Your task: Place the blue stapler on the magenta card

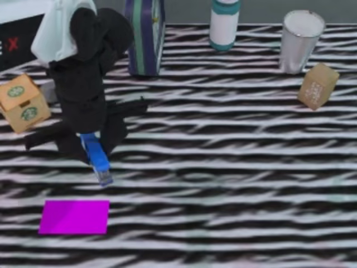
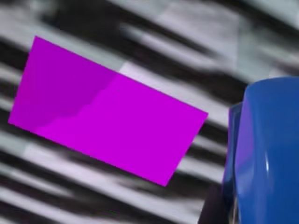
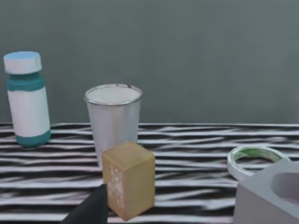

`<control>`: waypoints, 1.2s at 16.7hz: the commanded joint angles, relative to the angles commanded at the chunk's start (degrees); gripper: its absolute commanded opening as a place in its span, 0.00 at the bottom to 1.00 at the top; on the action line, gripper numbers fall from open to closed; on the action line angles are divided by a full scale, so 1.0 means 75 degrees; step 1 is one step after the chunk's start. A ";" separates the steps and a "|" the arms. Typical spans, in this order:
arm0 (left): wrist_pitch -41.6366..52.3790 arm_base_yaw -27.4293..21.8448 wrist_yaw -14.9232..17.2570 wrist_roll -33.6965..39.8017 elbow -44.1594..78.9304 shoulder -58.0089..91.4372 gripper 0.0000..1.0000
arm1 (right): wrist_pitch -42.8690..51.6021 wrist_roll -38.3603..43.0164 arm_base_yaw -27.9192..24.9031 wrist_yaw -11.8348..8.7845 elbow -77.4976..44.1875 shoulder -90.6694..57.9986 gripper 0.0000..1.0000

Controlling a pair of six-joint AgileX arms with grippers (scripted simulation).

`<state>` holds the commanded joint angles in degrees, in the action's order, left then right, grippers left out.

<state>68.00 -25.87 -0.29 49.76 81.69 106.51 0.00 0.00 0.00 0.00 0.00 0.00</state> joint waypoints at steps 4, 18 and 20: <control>0.0012 0.0316 -0.0031 0.3486 -0.0812 -0.0601 0.00 | 0.0000 0.0000 0.0000 0.0000 0.0000 0.0000 1.00; -0.0362 0.0841 -0.0051 0.7728 -0.2082 -0.2005 0.00 | 0.0000 0.0000 0.0000 0.0000 0.0000 0.0000 1.00; -0.0484 0.0840 -0.0050 0.7723 -0.2165 -0.1961 0.00 | 0.0000 0.0000 0.0000 0.0000 0.0000 0.0000 1.00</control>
<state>64.37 -19.57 -0.67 107.68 65.45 91.80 0.00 0.00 0.00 0.00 0.00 0.00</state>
